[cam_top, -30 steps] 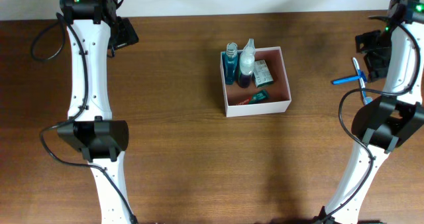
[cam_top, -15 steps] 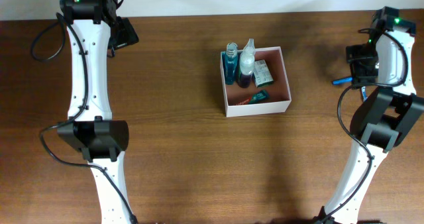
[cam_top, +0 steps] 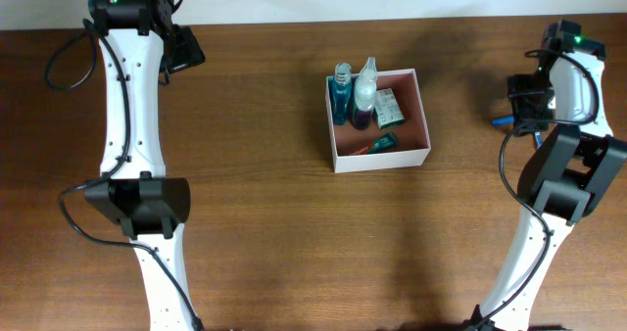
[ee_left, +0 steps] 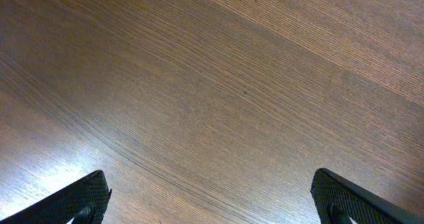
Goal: Pack container
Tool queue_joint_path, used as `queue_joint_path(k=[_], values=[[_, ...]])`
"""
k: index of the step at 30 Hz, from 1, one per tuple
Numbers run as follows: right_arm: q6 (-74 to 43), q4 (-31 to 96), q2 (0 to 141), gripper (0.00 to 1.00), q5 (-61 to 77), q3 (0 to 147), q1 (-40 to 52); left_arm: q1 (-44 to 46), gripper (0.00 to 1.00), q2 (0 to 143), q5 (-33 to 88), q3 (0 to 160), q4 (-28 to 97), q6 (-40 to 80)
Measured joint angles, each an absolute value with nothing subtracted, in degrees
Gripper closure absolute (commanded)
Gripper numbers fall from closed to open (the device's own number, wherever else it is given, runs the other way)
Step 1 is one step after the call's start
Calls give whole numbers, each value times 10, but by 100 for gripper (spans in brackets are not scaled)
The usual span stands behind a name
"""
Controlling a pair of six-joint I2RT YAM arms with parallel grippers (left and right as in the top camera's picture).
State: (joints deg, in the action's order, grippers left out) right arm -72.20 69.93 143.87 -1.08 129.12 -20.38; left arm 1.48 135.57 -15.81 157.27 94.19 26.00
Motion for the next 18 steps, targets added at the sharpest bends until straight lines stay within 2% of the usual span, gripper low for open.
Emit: queue_joint_path(k=[15,18], values=[[-722,699,1439,22,-17,1275,-204,15,1,1356,-158,1573,942,260],[-722,699,1439,26,-17,1275,-204,15,1,1356,-158,1573,942,260]])
